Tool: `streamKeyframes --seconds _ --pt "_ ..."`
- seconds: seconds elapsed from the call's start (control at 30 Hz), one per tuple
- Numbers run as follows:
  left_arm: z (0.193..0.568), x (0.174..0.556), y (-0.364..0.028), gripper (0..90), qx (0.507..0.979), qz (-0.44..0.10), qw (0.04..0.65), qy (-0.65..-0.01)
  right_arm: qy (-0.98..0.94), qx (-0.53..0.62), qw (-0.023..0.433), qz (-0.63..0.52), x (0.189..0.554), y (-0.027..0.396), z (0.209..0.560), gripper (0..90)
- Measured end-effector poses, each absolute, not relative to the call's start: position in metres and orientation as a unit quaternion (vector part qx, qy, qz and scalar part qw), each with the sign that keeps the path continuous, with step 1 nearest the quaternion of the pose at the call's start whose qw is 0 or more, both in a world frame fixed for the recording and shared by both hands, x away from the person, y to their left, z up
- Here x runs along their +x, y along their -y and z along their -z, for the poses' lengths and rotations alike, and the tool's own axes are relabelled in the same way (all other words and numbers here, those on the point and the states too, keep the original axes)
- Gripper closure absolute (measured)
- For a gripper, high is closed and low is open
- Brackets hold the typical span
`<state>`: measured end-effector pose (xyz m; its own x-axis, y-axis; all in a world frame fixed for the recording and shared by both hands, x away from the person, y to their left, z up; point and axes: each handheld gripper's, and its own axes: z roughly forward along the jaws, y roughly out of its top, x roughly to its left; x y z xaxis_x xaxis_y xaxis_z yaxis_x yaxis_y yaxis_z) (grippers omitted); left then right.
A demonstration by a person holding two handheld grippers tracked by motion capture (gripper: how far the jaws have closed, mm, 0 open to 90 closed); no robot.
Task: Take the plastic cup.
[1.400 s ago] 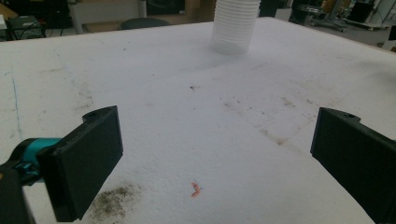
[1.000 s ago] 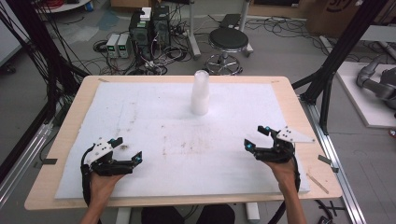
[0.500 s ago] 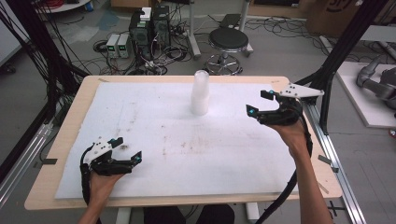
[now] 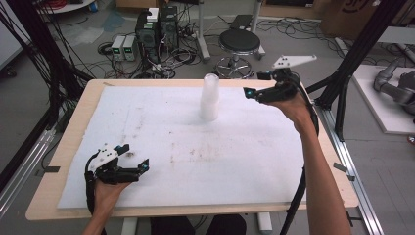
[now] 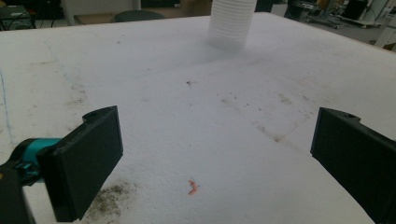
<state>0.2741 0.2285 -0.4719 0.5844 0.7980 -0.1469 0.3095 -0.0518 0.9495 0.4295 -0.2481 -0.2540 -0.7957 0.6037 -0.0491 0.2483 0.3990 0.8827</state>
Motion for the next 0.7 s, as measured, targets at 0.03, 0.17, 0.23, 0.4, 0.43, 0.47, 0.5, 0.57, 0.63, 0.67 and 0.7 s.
streamKeyframes --seconds 0.03,0.17,0.23,0.4,0.43,0.47,0.5,0.57,0.63,0.67,0.7 --pt "0.472 0.274 -0.229 2.3 0.693 -0.217 0.559 -0.4 -0.82 0.252 0.179 -0.482 0.442 0.24 0.247 16.6" --pt "0.472 0.275 -0.229 2.3 0.691 -0.212 0.56 -0.405 -0.837 0.243 0.165 -0.462 0.459 0.225 0.239 16.6" --pt "0.472 0.275 -0.229 2.3 0.692 -0.212 0.559 -0.404 -0.844 0.236 0.157 -0.456 0.468 0.217 0.236 16.6" --pt "0.472 0.275 -0.228 2.3 0.694 -0.214 0.558 -0.403 -0.86 0.228 0.142 -0.433 0.486 0.198 0.234 16.5" --pt "0.472 0.275 -0.228 2.3 0.694 -0.214 0.558 -0.403 -0.863 0.225 0.143 -0.429 0.49 0.194 0.234 16.6" --pt "0.472 0.275 -0.228 2.3 0.692 -0.214 0.559 -0.404 -0.865 0.224 0.14 -0.426 0.494 0.19 0.235 16.6" --pt "0.472 0.276 -0.229 2.3 0.692 -0.214 0.559 -0.403 -0.867 0.221 0.137 -0.425 0.497 0.186 0.236 16.6" --pt "0.472 0.276 -0.229 2.3 0.693 -0.211 0.558 -0.405 -0.869 0.222 0.133 -0.422 0.5 0.182 0.237 16.6" --pt "0.472 0.277 -0.229 2.3 0.693 -0.207 0.557 -0.408 -0.876 0.222 0.126 -0.41 0.51 0.172 0.245 16.6" --pt "0.472 0.277 -0.229 2.3 0.693 -0.207 0.557 -0.409 -0.877 0.225 0.125 -0.406 0.512 0.169 0.248 16.6" --pt "0.472 0.277 -0.229 2.3 0.693 -0.206 0.557 -0.408 -0.878 0.226 0.122 -0.405 0.515 0.167 0.252 16.6"
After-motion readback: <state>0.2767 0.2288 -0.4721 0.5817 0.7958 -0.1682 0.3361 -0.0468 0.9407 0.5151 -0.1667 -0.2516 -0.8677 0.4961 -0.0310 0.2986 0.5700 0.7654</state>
